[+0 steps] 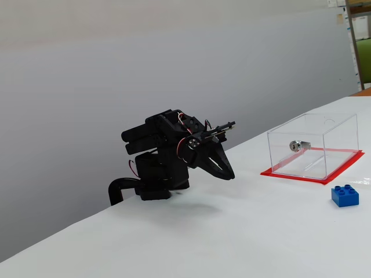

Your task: Pick the blue lego brick and place it into the transparent box

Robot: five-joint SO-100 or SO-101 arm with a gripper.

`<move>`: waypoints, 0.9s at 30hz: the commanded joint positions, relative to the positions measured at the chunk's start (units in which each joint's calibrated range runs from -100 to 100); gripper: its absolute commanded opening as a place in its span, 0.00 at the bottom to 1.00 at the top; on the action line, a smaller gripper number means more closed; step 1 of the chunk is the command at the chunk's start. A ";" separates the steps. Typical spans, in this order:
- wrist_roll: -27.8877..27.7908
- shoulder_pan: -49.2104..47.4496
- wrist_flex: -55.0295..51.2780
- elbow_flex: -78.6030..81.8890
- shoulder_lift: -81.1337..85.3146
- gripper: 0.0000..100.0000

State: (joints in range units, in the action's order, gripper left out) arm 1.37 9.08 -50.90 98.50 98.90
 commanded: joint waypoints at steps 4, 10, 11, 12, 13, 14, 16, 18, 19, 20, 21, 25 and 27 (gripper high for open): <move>0.30 -0.02 0.42 0.96 0.76 0.02; 0.20 -0.17 0.42 0.96 0.76 0.02; 0.20 -0.17 0.42 0.96 0.76 0.02; 0.20 -0.17 0.42 0.96 0.76 0.02; 0.30 -0.02 0.42 0.96 0.76 0.02; 0.35 -0.02 0.42 0.96 0.76 0.02; 0.25 -0.25 0.42 0.96 0.76 0.02; 0.25 -0.25 0.42 0.96 0.76 0.02; 0.25 -0.25 0.42 0.96 0.76 0.02; 0.20 -0.32 0.42 0.96 0.76 0.02; 0.20 -0.39 0.42 0.87 0.76 0.02; 0.20 -0.47 -0.01 -2.21 0.76 0.01; 0.20 -0.39 0.33 -3.65 0.51 0.01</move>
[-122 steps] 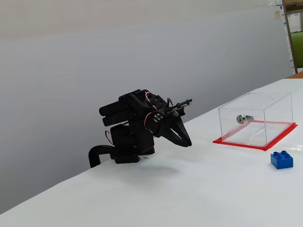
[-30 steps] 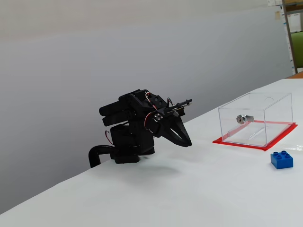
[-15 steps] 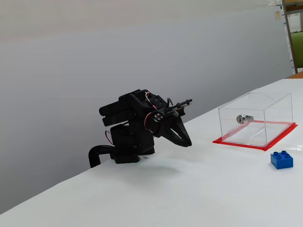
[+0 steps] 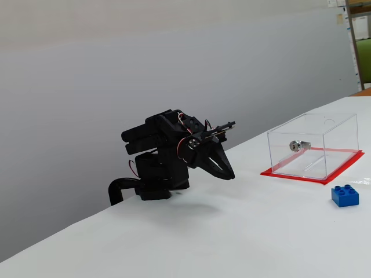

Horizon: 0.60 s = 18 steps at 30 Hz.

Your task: Pick the blue lego brick and place it into the transparent box

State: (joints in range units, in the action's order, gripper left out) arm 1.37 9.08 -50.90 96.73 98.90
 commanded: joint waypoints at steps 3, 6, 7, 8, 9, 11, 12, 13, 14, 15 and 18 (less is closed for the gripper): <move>0.20 -0.39 0.42 -4.51 0.08 0.02; 0.20 -0.32 0.25 -6.14 0.00 0.02; 0.20 -0.32 0.25 -6.68 0.00 0.02; 0.20 -0.32 0.25 -7.31 -0.34 0.02; 0.20 -0.32 0.25 -8.22 -1.02 0.02; 0.20 -0.32 0.16 -10.93 -3.48 0.02; 0.20 -0.32 0.16 -12.47 -5.18 0.02; 0.20 -0.32 0.25 -14.18 -7.22 0.02; 0.20 -0.32 0.33 -15.90 -9.42 0.02; 0.20 -0.32 0.33 -17.71 -11.88 0.02; 0.20 -0.25 0.33 -23.50 -19.01 0.02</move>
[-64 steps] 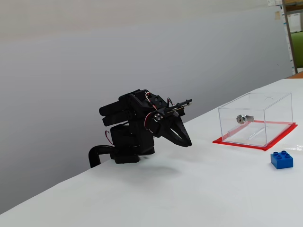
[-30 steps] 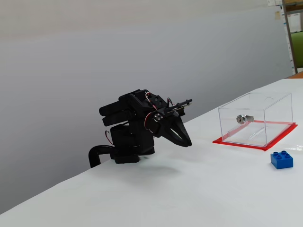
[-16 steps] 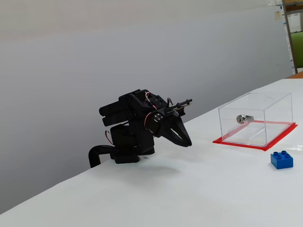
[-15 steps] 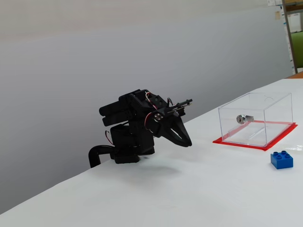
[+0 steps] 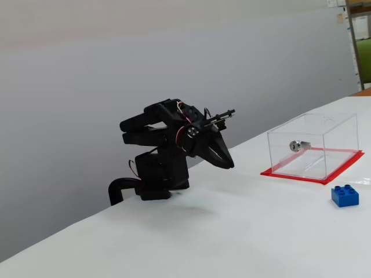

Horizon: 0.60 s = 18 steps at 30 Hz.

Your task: Pick the blue lego brick and place it into the transparent box

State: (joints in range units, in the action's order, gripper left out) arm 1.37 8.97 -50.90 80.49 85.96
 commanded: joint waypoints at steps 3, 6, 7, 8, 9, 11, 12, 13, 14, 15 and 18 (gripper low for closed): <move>0.15 -0.14 0.33 -12.95 -12.61 0.02; 0.15 -0.14 0.42 -18.74 -18.89 0.02; 0.15 -0.21 0.42 -20.73 -20.92 0.02; 0.09 -0.29 0.42 -22.63 -23.13 0.02; 0.04 -0.36 0.42 -24.35 -25.16 0.02; -1.52 -0.73 0.42 -27.78 -29.24 0.02; -2.72 -1.47 0.42 -29.68 -31.27 0.02; -3.93 -2.14 0.42 -31.67 -33.14 0.02; -5.02 -2.65 0.42 -34.02 -35.26 0.02; -5.70 -3.02 0.42 -36.01 -37.21 0.02; -6.64 -3.47 0.42 -42.25 -43.49 0.02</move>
State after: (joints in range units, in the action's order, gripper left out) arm -3.76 5.66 -51.07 47.31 47.06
